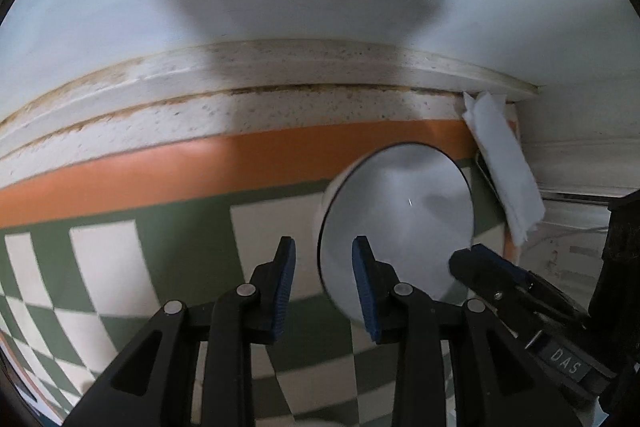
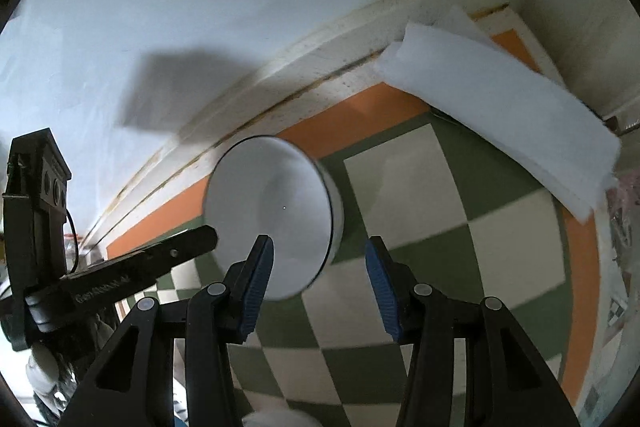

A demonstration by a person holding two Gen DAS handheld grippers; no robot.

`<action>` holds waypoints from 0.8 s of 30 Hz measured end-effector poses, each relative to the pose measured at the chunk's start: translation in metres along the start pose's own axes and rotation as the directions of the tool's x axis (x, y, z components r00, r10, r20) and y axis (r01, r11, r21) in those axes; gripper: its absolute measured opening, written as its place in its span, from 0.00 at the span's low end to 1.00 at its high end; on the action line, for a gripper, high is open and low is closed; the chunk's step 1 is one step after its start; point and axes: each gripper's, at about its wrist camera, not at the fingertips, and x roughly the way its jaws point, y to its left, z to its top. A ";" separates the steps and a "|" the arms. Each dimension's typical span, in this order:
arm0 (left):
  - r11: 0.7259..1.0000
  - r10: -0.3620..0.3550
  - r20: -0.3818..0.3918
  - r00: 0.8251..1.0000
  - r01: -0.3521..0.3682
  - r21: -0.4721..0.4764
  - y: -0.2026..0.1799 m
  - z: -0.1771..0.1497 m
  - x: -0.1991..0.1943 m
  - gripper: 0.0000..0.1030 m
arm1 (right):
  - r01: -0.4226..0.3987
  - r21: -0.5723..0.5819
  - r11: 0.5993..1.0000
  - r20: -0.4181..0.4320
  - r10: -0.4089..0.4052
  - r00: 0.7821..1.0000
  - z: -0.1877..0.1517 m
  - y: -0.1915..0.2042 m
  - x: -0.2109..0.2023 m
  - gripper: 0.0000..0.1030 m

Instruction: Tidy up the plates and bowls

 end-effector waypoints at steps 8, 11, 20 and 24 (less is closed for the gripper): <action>0.997 0.052 -0.005 0.999 -0.051 0.056 -0.010 0.001 0.020 0.10 | 0.051 -0.017 0.999 -0.026 -0.052 0.998 0.011 -0.002 0.029 0.13; 0.997 0.052 -0.001 0.999 -0.052 0.057 -0.011 0.001 0.021 0.09 | 0.057 -0.020 0.998 -0.020 -0.057 0.998 0.012 -0.001 0.028 0.12; 0.995 0.057 0.032 0.998 -0.059 0.078 -0.018 -0.014 0.001 0.10 | 0.076 -0.035 0.997 -0.002 -0.076 0.997 0.003 0.007 0.021 0.11; 0.994 0.052 0.070 0.996 -0.058 0.094 -0.020 -0.027 -0.022 0.10 | 0.060 -0.044 0.997 0.016 -0.059 0.998 -0.009 0.015 0.007 0.11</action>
